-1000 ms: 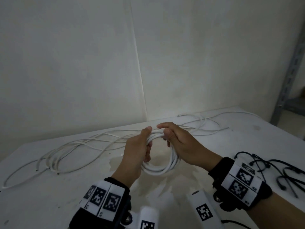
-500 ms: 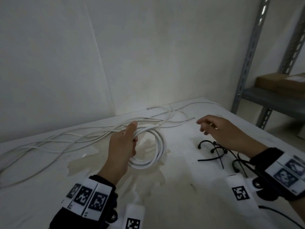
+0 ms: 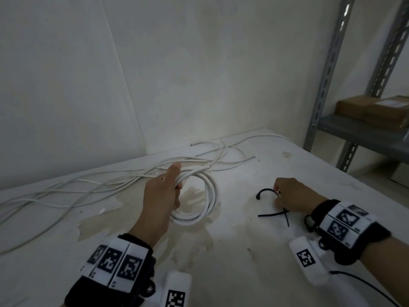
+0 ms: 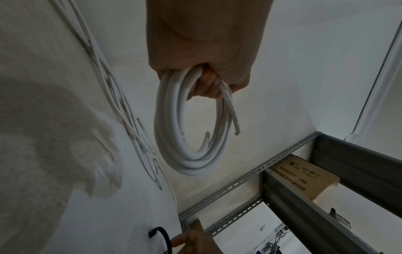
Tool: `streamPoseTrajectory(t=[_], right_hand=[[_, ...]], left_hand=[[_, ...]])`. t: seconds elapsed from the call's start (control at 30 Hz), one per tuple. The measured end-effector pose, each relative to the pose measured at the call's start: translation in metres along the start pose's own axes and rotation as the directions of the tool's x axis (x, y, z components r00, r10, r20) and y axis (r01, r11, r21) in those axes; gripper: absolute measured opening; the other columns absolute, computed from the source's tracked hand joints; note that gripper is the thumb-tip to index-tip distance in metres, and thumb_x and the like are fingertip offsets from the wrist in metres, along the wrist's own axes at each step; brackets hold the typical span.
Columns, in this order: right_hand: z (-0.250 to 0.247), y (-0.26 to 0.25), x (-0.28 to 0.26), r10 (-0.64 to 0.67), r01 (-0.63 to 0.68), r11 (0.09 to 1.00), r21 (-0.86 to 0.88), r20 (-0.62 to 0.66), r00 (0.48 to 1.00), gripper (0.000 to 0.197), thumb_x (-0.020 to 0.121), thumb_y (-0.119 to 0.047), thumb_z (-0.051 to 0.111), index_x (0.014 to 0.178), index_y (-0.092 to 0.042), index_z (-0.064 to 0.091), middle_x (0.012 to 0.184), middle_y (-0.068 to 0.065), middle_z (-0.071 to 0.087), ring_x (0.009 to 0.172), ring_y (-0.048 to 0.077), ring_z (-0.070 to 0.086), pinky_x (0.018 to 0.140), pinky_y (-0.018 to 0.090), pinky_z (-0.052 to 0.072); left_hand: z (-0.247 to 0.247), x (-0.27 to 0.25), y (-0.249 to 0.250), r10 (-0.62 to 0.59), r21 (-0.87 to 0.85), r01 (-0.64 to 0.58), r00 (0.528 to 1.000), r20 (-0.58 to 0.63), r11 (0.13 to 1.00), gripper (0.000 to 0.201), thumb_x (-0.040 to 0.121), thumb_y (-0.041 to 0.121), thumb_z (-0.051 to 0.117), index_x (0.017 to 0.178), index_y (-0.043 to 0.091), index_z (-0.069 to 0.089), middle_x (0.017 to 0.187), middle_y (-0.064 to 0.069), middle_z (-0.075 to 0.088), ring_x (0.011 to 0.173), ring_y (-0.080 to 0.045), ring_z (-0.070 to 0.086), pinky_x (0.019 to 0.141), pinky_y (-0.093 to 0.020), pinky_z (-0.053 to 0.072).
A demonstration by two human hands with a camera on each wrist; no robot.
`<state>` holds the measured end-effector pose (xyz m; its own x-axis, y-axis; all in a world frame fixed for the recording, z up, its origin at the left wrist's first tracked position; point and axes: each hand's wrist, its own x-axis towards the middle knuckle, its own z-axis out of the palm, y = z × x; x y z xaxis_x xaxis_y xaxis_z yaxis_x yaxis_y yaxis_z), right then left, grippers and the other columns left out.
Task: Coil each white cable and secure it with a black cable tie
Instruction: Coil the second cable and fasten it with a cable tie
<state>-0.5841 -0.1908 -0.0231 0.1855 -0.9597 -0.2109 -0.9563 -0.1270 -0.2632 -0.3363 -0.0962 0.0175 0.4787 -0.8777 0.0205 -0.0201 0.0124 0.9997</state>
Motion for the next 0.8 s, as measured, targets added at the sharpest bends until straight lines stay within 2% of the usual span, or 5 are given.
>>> streamPoseTrajectory(t=[0.1, 0.3, 0.47, 0.6, 0.8], right_hand=[[0.002, -0.007, 0.006, 0.006, -0.006, 1.000, 0.005, -0.036, 0.999, 0.030, 0.089, -0.009, 0.051, 0.118, -0.002, 0.046, 0.119, 0.016, 0.052, 0.094, 0.025, 0.054, 0.068, 0.024, 0.039], [-0.003, -0.027, 0.001, -0.047, 0.117, 0.969, 0.218, -0.303, 0.952, 0.027, 0.089, -0.005, 0.051, 0.115, -0.002, 0.050, 0.092, 0.013, 0.061, 0.075, 0.023, 0.054, 0.063, 0.025, 0.038], [-0.010, -0.088, -0.039, -0.198, 0.511, 0.688, 0.516, -0.543, 0.816, 0.007, 0.087, -0.011, 0.059, 0.091, -0.016, 0.059, 0.072, 0.010, 0.061, 0.066, 0.025, 0.060, 0.066, 0.035, 0.052], [-0.008, -0.144, -0.078, -0.379, 0.629, 0.455, 0.630, -0.502, 0.777, 0.020, 0.085, -0.009, 0.062, 0.080, -0.029, 0.060, 0.061, 0.000, 0.058, 0.053, 0.014, 0.057, 0.055, 0.029, 0.049], [0.019, -0.205, -0.083, -0.364, 0.480, 0.490, 0.728, -0.329, 0.871, 0.026, 0.080, -0.005, 0.064, 0.077, -0.023, 0.046, 0.068, 0.009, 0.054, 0.038, 0.002, 0.047, 0.039, 0.012, 0.036]], left_hand=[[-0.006, 0.000, 0.002, 0.000, -0.006, 0.000, 1.000, -0.017, 1.000, 0.045, 0.090, 0.033, 0.053, 0.051, 0.011, 0.046, 0.034, 0.007, 0.034, 0.031, -0.007, 0.027, 0.038, -0.020, 0.026], [-0.017, -0.001, 0.006, 0.007, -0.038, -0.009, 0.999, -0.046, 0.999, 0.045, 0.090, 0.034, 0.053, 0.051, 0.011, 0.047, 0.034, 0.008, 0.034, 0.031, -0.007, 0.028, 0.036, -0.018, 0.026], [-0.029, -0.004, 0.008, 0.013, -0.094, -0.023, 0.994, -0.110, 0.995, 0.044, 0.090, 0.033, 0.054, 0.051, 0.012, 0.047, 0.038, 0.005, 0.037, 0.032, -0.008, 0.030, 0.036, -0.018, 0.026], [-0.044, -0.008, 0.010, 0.042, -0.129, -0.070, 0.978, -0.206, 0.989, 0.045, 0.090, 0.032, 0.054, 0.050, 0.012, 0.048, 0.040, 0.004, 0.041, 0.031, -0.008, 0.031, 0.039, -0.020, 0.027], [-0.070, -0.015, 0.013, 0.107, -0.111, -0.150, 0.941, -0.321, 0.983, 0.044, 0.091, 0.032, 0.052, 0.056, 0.007, 0.047, 0.049, -0.006, 0.037, 0.034, -0.010, 0.030, 0.042, -0.023, 0.028]])
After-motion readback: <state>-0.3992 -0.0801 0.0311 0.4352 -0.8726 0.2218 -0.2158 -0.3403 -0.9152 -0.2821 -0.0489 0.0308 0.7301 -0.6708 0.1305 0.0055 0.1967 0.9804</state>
